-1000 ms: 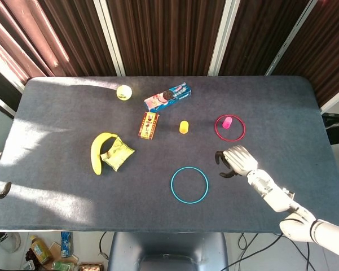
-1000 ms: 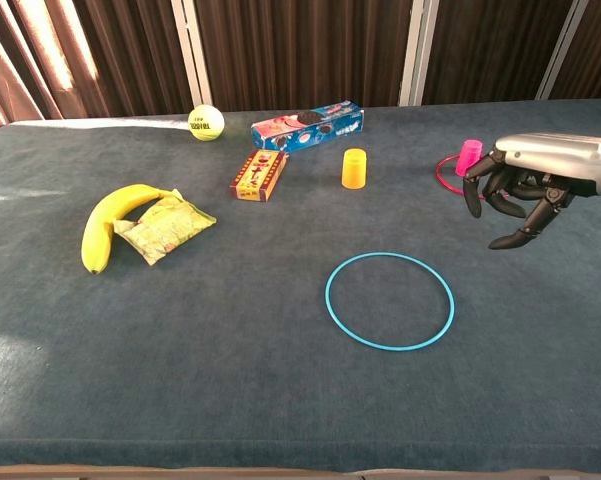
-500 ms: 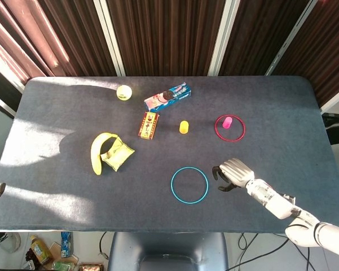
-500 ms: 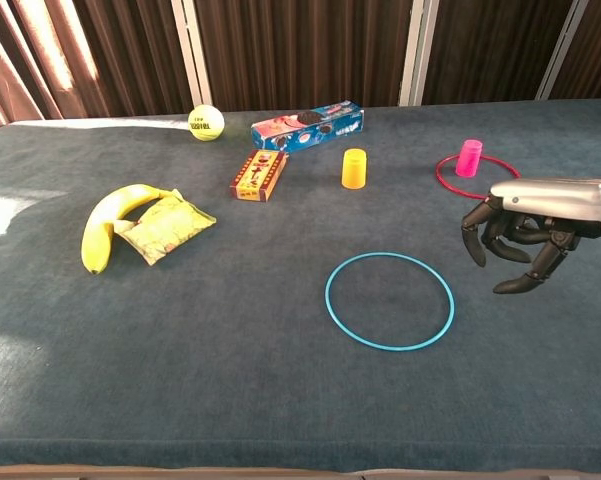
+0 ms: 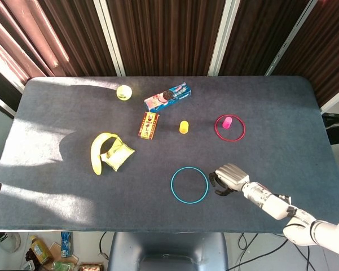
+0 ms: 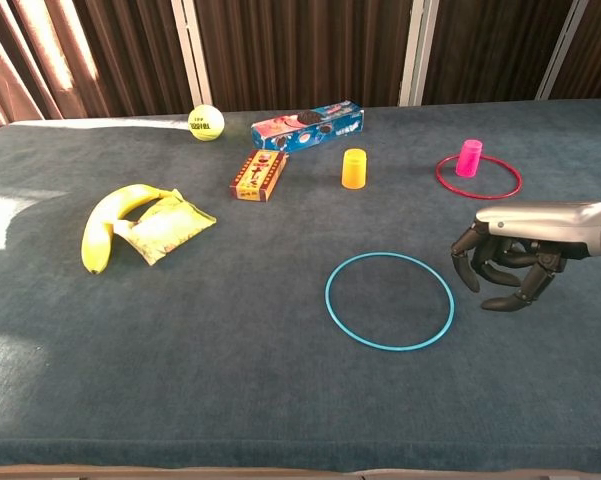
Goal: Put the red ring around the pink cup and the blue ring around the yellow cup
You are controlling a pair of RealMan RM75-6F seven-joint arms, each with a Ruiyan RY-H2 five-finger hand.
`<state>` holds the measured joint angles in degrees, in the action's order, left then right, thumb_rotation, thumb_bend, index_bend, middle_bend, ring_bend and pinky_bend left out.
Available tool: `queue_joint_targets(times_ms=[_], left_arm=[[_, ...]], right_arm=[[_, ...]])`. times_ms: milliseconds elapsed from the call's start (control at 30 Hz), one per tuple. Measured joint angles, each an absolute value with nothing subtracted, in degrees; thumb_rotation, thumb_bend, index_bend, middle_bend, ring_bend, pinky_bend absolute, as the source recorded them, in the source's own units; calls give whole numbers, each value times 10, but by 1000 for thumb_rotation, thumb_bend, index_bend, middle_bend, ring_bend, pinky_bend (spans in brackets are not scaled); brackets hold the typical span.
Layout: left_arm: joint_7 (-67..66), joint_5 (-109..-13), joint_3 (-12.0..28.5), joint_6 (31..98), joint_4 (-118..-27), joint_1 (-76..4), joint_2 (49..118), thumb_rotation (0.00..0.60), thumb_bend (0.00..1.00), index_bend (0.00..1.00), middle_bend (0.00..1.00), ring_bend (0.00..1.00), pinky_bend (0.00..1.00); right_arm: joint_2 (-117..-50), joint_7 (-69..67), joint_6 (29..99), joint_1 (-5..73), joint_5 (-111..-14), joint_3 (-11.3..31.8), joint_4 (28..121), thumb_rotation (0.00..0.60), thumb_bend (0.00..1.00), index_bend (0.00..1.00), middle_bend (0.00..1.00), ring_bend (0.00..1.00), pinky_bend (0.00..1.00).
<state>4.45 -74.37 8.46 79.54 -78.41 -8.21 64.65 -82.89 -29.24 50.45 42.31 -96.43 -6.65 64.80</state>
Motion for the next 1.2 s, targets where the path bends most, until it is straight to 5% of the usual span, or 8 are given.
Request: queue_joint_targets(times_ms=[1200], left_arm=[[63,-747,83,785,-772,-80,648,600,293,142,0,0,176]], right_arm=[[-871,-267,462,474,-961,-67,651,600,452,619,895,1000,953]])
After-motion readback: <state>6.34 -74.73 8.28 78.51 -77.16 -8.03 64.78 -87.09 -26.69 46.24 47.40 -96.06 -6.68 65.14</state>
